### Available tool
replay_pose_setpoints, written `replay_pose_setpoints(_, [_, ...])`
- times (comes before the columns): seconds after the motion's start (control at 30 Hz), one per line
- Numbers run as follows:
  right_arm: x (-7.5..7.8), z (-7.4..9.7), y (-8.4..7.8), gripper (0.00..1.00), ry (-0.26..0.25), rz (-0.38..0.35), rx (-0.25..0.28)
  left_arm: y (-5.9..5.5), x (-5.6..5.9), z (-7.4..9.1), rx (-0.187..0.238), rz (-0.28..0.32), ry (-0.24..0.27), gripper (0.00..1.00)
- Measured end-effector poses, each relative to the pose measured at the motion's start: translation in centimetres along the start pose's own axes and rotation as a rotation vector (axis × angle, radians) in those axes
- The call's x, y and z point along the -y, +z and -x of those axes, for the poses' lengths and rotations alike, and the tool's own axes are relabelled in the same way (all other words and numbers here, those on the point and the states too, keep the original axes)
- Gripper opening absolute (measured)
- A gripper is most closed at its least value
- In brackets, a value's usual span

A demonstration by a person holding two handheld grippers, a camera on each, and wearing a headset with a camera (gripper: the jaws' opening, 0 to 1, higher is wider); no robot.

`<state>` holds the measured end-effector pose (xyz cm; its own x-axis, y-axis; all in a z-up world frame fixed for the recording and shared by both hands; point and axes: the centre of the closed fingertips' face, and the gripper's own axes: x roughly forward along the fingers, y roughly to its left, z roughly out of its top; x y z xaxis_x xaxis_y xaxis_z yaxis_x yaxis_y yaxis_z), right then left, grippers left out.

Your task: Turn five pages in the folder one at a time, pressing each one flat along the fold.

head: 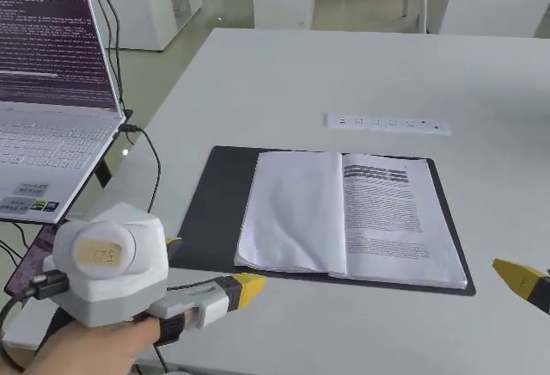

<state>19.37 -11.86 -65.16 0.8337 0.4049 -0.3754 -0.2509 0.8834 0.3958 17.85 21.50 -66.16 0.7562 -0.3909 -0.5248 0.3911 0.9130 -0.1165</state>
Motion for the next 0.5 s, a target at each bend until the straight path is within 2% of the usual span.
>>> replay_pose_setpoints(0.23, [0.5,0.2,-0.9,0.52,-0.010,-0.003,-0.013,0.0,-0.4,0.4,-0.001,0.003,-0.002,0.75])
replay_pose_setpoints(0.5, [-0.1,-0.7,-1.5,0.50,-0.001,0.002,-0.027,-0.8,-1.0,0.2,-0.010,0.004,0.011,0.73])
